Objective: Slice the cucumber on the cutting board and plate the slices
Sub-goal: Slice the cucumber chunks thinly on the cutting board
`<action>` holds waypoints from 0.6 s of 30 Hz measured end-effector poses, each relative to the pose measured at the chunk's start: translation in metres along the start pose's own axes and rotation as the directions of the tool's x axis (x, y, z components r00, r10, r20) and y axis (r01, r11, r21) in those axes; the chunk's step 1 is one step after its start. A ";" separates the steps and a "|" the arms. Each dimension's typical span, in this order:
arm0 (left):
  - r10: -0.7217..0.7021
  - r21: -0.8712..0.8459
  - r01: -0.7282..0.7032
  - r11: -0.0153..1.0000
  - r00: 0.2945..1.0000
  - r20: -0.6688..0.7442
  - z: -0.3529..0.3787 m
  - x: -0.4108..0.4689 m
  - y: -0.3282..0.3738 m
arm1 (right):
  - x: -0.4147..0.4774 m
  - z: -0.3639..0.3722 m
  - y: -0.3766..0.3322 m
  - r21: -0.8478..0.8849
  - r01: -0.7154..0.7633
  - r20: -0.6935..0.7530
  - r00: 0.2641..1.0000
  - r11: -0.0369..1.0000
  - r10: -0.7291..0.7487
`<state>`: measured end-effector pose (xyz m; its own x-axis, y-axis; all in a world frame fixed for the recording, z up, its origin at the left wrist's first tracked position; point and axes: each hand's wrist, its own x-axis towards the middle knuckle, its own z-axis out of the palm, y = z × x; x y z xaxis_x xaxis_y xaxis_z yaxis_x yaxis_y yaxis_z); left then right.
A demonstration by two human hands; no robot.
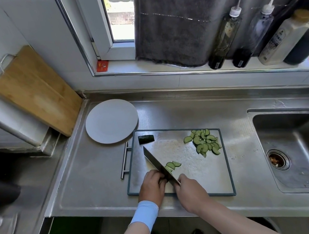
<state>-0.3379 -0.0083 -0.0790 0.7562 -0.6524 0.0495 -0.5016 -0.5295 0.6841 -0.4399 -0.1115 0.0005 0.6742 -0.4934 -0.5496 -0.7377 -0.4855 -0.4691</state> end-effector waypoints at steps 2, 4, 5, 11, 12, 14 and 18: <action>0.005 -0.002 -0.005 1.000 1.000 -0.002 0.000 0.000 0.000 | 0.001 -0.001 -0.002 -0.004 0.009 -0.001 1.000 1.000 -0.009; -0.002 -0.004 0.002 1.000 1.000 -0.004 0.001 0.001 0.000 | 0.000 -0.001 -0.002 0.001 0.013 -0.005 1.000 1.000 -0.013; -0.004 -0.003 0.004 1.000 1.000 -0.004 0.001 0.001 0.000 | -0.001 -0.002 -0.002 -0.001 0.013 -0.007 1.000 1.000 -0.013; -0.020 -0.015 0.020 1.000 1.000 0.010 0.003 0.003 -0.004 | -0.013 -0.003 0.002 0.005 0.024 -0.041 0.999 1.000 -0.023; -0.029 -0.019 0.029 0.999 1.000 0.010 0.003 0.003 -0.004 | -0.015 -0.004 0.003 0.007 0.027 -0.042 0.999 1.000 -0.026; -0.041 -0.028 0.041 0.999 0.999 0.006 0.003 0.004 -0.003 | -0.020 -0.005 0.005 -0.008 0.036 -0.041 0.999 0.999 -0.036; -0.040 -0.032 0.040 0.999 0.999 0.016 0.004 0.006 -0.006 | -0.024 -0.006 0.008 -0.033 0.040 -0.043 0.998 0.999 -0.042</action>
<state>-0.3326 -0.0112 -0.0855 0.7687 -0.6395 0.0105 -0.4571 -0.5379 0.7083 -0.4623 -0.1078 0.0142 0.7054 -0.5029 -0.4996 -0.7083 -0.5283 -0.4682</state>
